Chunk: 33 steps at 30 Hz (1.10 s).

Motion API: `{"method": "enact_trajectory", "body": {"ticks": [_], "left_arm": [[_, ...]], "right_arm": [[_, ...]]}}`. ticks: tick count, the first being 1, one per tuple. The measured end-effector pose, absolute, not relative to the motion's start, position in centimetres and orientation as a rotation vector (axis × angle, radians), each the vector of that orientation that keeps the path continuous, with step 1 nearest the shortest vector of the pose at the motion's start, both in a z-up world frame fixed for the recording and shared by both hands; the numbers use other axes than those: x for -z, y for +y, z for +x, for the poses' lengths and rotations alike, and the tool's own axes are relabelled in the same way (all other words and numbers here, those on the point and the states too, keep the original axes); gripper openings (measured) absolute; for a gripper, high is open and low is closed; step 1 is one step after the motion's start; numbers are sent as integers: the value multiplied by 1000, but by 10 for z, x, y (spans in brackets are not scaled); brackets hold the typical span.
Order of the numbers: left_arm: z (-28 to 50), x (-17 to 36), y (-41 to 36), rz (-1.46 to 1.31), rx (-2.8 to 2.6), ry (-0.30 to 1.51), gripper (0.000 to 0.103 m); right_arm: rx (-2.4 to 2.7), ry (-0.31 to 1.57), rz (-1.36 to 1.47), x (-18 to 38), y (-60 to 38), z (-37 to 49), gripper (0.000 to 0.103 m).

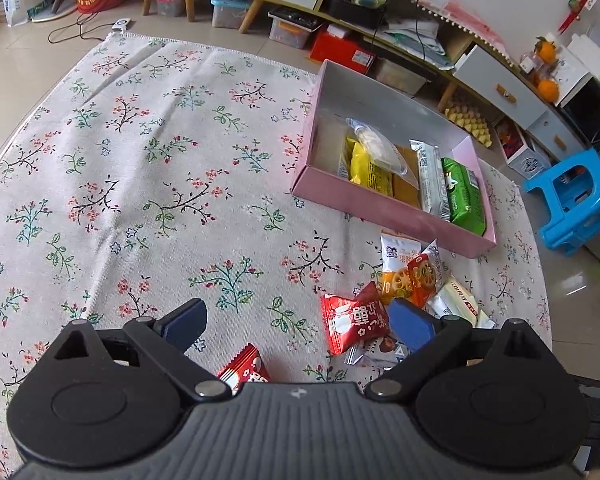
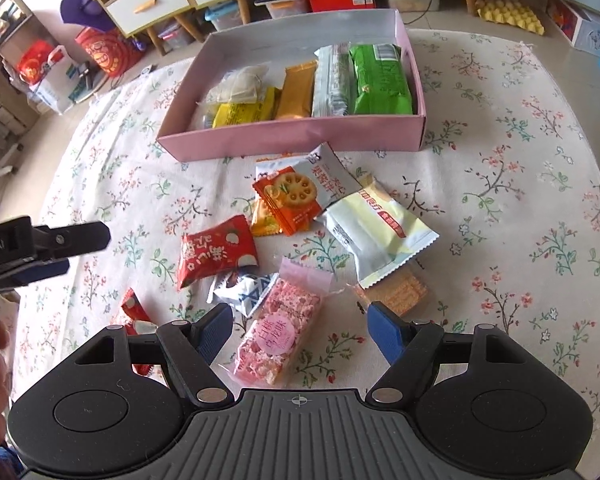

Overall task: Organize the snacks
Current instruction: 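Withdraw both grippers from the box back over the loose snacks, then grasp the pink-wrapped pastry with the right gripper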

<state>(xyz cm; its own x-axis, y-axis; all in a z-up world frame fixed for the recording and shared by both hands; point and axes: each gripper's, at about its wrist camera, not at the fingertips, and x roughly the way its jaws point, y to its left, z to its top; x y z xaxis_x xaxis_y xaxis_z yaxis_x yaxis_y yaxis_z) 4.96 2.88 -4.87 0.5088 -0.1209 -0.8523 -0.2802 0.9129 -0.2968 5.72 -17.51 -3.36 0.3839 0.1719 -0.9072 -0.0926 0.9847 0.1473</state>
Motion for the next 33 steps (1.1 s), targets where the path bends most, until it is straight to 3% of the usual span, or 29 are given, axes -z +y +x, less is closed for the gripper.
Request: {"method": "enact_trajectory", "body": {"ticks": [24, 28, 29, 31, 33], "left_arm": [[50, 50, 31, -426, -112, 1047, 98], [50, 50, 31, -428, -110, 1045, 98], [50, 50, 31, -427, -111, 1045, 97], [50, 50, 31, -427, -108, 1043, 98], [50, 49, 31, -427, -109, 1042, 98]], "right_arm": [[-217, 1234, -242, 74, -120, 56, 78], [-211, 1238, -260, 75, -118, 57, 72], [-209, 1243, -258, 76, -118, 57, 67], [-214, 1258, -223, 74, -123, 56, 47], [-209, 1259, -210, 73, -125, 55, 44]]}}
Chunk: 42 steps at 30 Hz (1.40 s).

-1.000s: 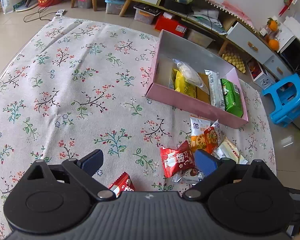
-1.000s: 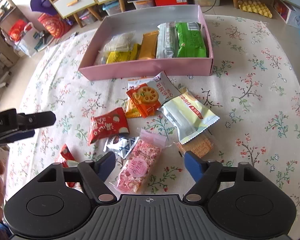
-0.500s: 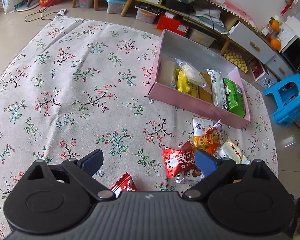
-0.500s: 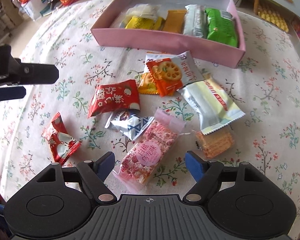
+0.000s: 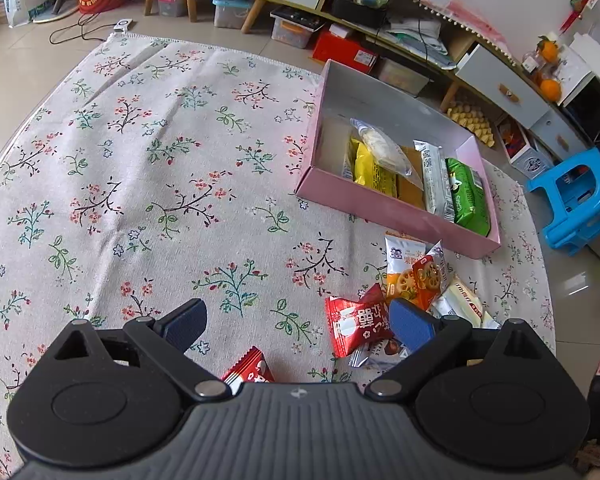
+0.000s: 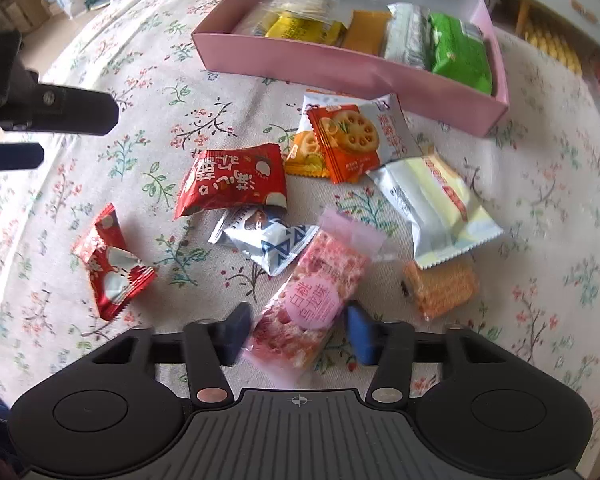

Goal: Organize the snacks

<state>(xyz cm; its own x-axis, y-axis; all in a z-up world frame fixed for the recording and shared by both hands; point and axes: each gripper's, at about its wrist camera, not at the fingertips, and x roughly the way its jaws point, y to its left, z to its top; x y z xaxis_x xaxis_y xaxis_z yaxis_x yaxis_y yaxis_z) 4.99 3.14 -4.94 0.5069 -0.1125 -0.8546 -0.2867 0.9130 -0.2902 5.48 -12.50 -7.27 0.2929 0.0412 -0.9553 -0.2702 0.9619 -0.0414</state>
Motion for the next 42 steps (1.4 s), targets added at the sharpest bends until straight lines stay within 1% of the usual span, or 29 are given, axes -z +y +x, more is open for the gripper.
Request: {"method": "enact_trajectory", "body": {"ticks": [6, 15, 23, 35, 42], "left_arm": [[50, 49, 31, -430, -109, 1043, 97], [50, 48, 31, -433, -107, 1041, 97], [50, 48, 27, -427, -99, 1037, 97], [53, 49, 18, -389, -89, 1040, 97], [61, 51, -3, -347, -64, 1034, 97]], "right_arm": [[-210, 1235, -197, 67, -132, 52, 41], [-175, 1151, -73, 44, -158, 56, 35], [-142, 1084, 2, 26, -173, 57, 35], [-94, 902, 180, -8, -203, 54, 35], [-42, 809, 305, -21, -224, 53, 35]]}}
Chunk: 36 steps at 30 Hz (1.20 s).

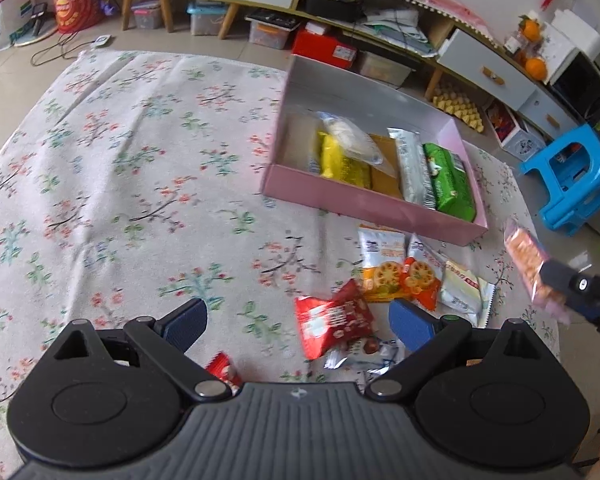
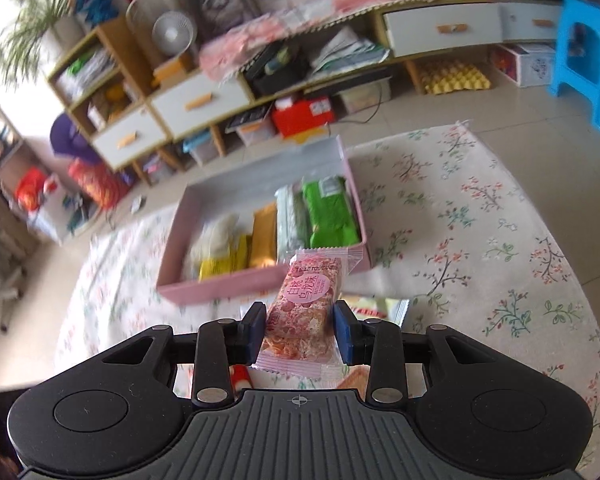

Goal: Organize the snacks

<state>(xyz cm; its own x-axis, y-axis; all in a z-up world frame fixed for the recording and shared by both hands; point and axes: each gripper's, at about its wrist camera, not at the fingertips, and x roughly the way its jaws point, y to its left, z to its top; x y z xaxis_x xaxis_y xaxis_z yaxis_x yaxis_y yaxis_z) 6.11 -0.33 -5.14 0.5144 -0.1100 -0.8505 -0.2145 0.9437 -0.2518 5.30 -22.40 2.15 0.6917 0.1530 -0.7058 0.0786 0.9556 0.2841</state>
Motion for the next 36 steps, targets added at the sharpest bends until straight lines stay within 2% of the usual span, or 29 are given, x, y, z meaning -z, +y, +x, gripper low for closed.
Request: {"method": "enact_trajectory", "body": {"ticks": [10, 19, 26, 29, 33, 36], "left_arm": [[81, 57, -57, -245, 51, 1032, 95], [86, 78, -41, -191, -1, 1112, 90], [86, 89, -44, -134, 33, 1139, 89], [86, 95, -55, -88, 57, 1161, 83], [85, 89, -57, -79, 70, 1132, 81], [85, 90, -55, -90, 75, 1139, 70]], "right_arm": [[-30, 787, 349, -24, -225, 54, 35], [-36, 810, 346, -21, -233, 54, 35], [-55, 817, 347, -20, -230, 53, 35], [-55, 821, 345, -20, -228, 54, 35], [-47, 821, 347, -19, -231, 54, 35], [-42, 823, 347, -19, -232, 54, 35]]}}
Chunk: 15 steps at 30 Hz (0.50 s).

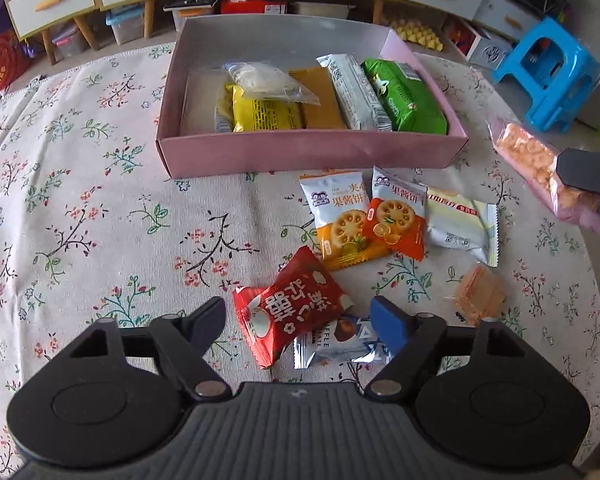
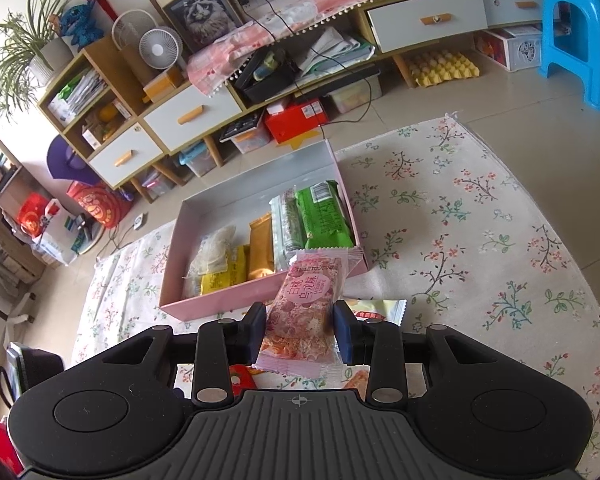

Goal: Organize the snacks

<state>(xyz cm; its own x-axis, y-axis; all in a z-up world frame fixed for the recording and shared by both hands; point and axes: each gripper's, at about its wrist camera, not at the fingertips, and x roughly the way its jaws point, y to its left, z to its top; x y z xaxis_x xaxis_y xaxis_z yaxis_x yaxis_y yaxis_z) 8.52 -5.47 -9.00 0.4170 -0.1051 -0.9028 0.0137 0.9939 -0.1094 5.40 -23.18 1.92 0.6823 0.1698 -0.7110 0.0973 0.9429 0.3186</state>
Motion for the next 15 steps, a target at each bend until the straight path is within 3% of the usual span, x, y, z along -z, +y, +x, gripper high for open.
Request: {"method": "enact_trajectory", "body": {"ticks": [5, 9, 13, 15], "left_arm": [[86, 95, -49, -103, 71, 1157, 49], [84, 95, -45, -116, 83, 1158, 47], [82, 91, -46, -110, 78, 1149, 31], [81, 86, -43, -129, 74, 1137, 30]], "right_arm": [[-42, 827, 340, -18, -230, 54, 35], [-41, 829, 340, -18, -229, 54, 35], [-36, 830, 336, -17, -229, 55, 35], [-34, 829, 335, -17, -229, 54, 35]]}}
